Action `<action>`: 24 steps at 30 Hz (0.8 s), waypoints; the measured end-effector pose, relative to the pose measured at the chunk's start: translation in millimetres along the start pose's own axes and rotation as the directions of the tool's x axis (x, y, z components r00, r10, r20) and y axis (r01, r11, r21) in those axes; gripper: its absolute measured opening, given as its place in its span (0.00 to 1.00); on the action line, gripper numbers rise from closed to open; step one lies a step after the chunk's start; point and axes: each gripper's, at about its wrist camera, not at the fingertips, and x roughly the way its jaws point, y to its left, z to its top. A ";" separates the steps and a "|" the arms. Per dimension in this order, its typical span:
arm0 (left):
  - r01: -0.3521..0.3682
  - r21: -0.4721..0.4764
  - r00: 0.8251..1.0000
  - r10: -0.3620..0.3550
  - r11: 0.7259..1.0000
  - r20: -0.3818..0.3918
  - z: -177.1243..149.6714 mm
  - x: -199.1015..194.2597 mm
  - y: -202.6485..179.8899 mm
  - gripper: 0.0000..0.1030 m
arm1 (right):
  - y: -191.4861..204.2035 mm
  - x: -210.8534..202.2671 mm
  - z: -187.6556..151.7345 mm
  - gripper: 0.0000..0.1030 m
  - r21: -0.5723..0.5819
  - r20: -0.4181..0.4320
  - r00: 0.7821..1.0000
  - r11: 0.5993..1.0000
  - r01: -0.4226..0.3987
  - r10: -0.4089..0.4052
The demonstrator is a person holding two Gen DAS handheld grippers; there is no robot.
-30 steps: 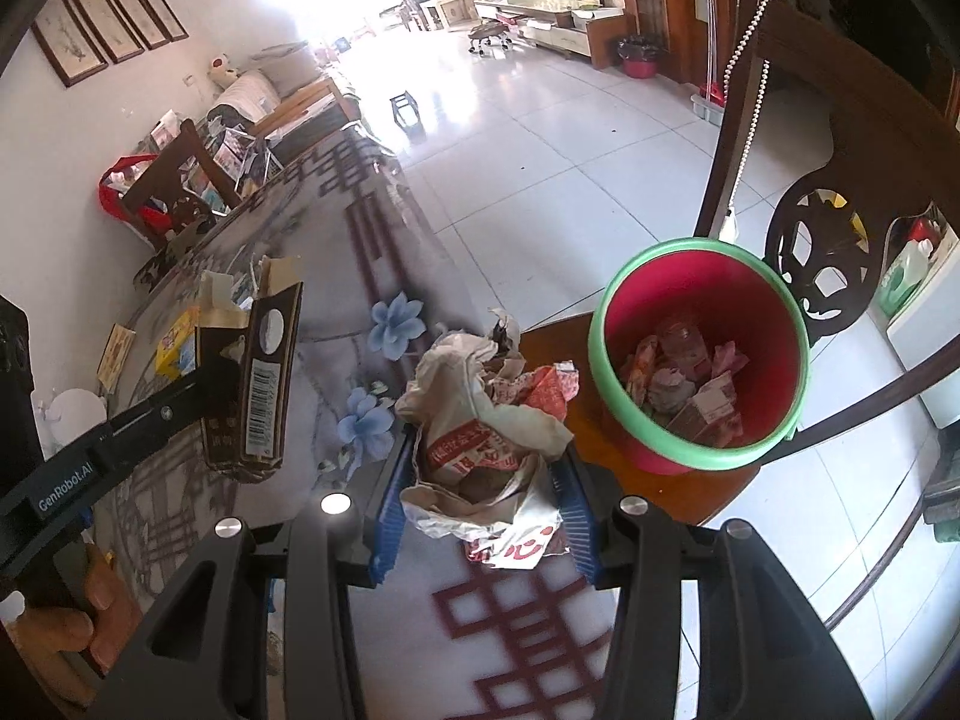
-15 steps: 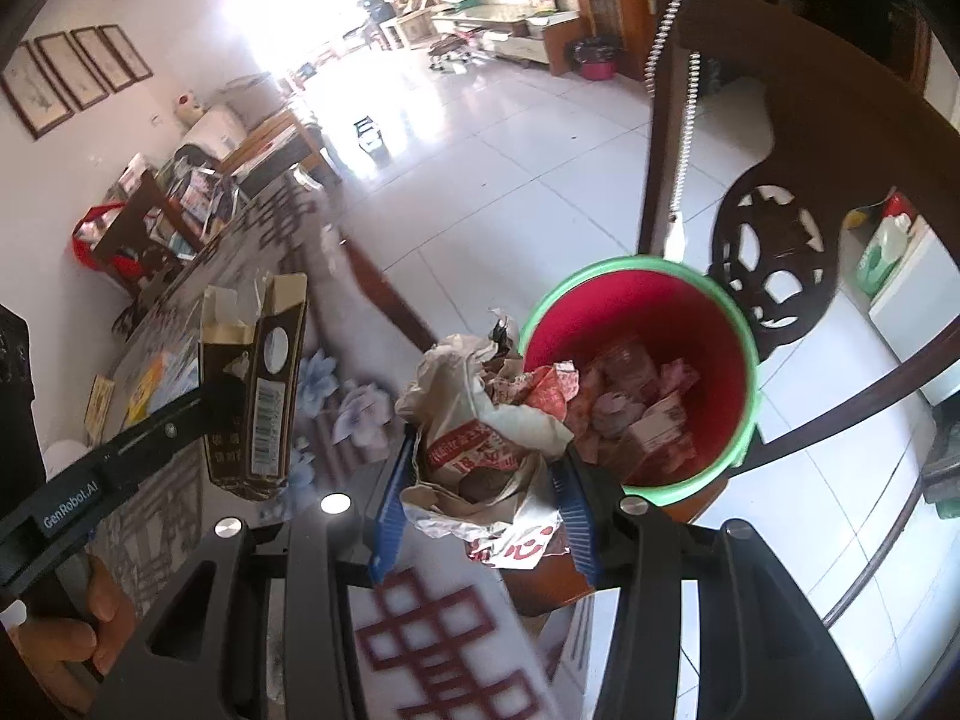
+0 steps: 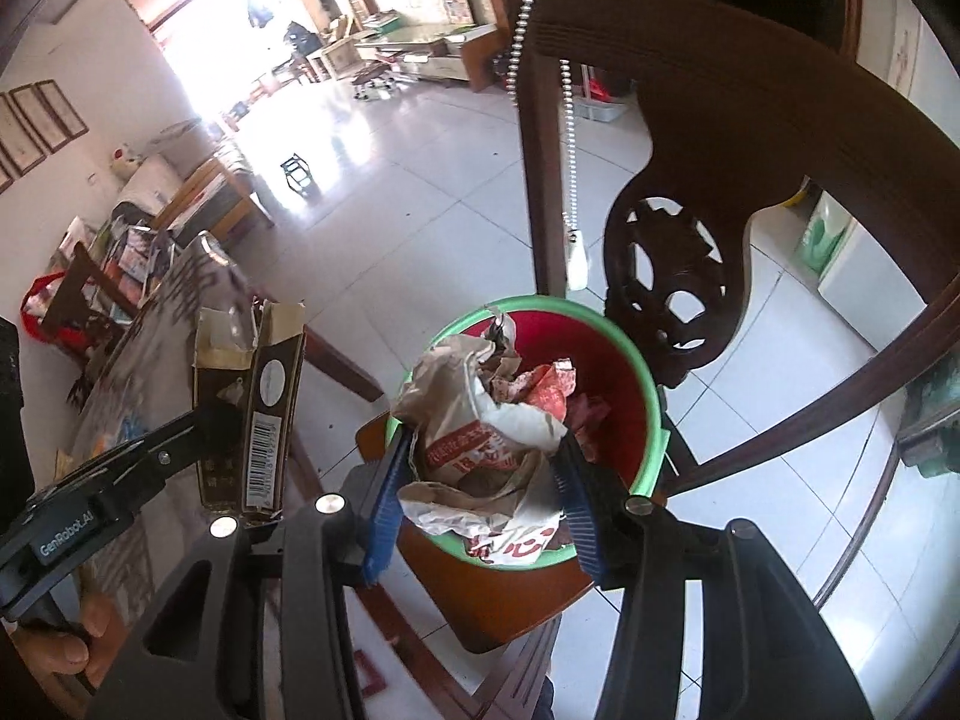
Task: Collect trash
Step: 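Carry the brown box with the left tool while the right tool moves the wrappers over the bucket, then open both tools to drop the box and wrappers into the red bucket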
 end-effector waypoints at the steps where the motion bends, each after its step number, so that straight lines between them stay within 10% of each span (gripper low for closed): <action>1: -0.001 0.012 1.000 0.001 1.000 -0.002 2.6 3.5 -2.0 0.10 | -0.4 0.6 1.0 0.46 0.001 0.004 1.000 1.000 0.002 -0.002; 5: -0.003 0.032 1.000 0.003 0.999 -0.018 9.8 13.5 -5.1 0.17 | -3.2 6.0 4.3 0.51 -0.001 0.015 1.000 1.000 0.020 -0.020; 6: -0.009 0.033 1.000 0.009 0.999 -0.018 12.3 16.4 -5.0 0.27 | -4.0 7.5 4.8 0.61 -0.001 0.017 0.999 1.000 0.027 -0.027; 8: -0.068 0.043 0.998 0.068 0.997 0.006 15.7 20.8 -5.2 0.83 | -5.3 8.8 5.9 0.65 0.003 0.018 0.999 0.999 0.041 -0.041; 24: -0.210 -0.048 0.956 0.216 0.976 0.200 -38.4 -112.8 40.4 0.83 | 42.0 -17.5 -25.4 0.65 -0.058 0.006 1.000 0.998 -0.009 0.009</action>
